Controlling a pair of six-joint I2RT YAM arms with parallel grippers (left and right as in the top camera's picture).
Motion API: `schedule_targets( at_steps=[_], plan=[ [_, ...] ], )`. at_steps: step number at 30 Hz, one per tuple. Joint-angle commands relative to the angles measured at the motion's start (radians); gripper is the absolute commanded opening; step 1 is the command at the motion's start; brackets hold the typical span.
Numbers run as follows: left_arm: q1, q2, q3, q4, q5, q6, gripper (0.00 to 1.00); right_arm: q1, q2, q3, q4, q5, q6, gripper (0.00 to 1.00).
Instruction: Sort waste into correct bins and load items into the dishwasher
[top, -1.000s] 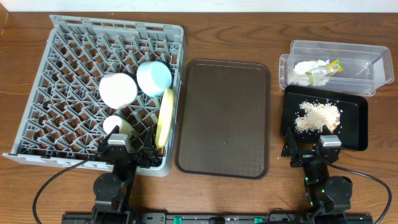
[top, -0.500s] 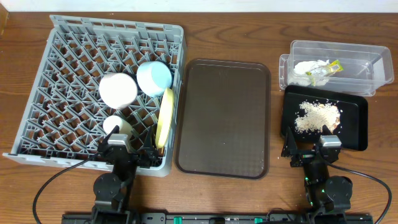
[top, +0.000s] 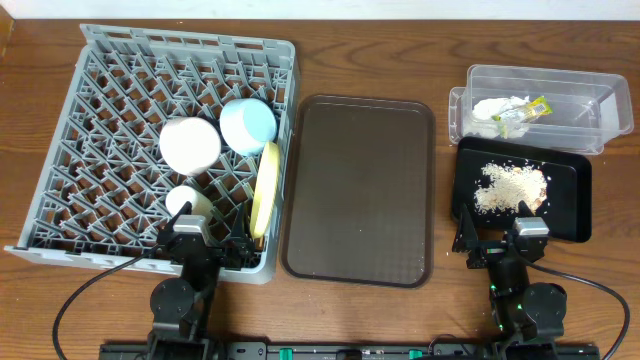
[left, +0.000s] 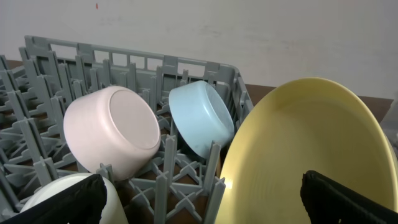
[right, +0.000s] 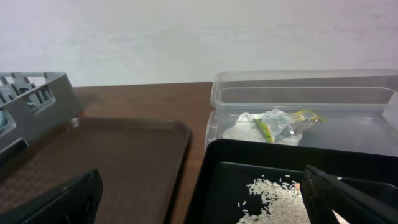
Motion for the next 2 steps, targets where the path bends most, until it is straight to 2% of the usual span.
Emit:
schedule_targets(
  at_steps=[1,2],
  plan=[
    [-0.004,0.001,-0.008,-0.045,0.018,0.013,1.0,0.005,-0.005,-0.001,-0.004,-0.008,-0.009,0.99],
    [-0.004,0.001,-0.008,-0.045,0.018,0.013,1.0,0.005,-0.005,-0.001,-0.004,-0.008,-0.009,0.99]
  ],
)
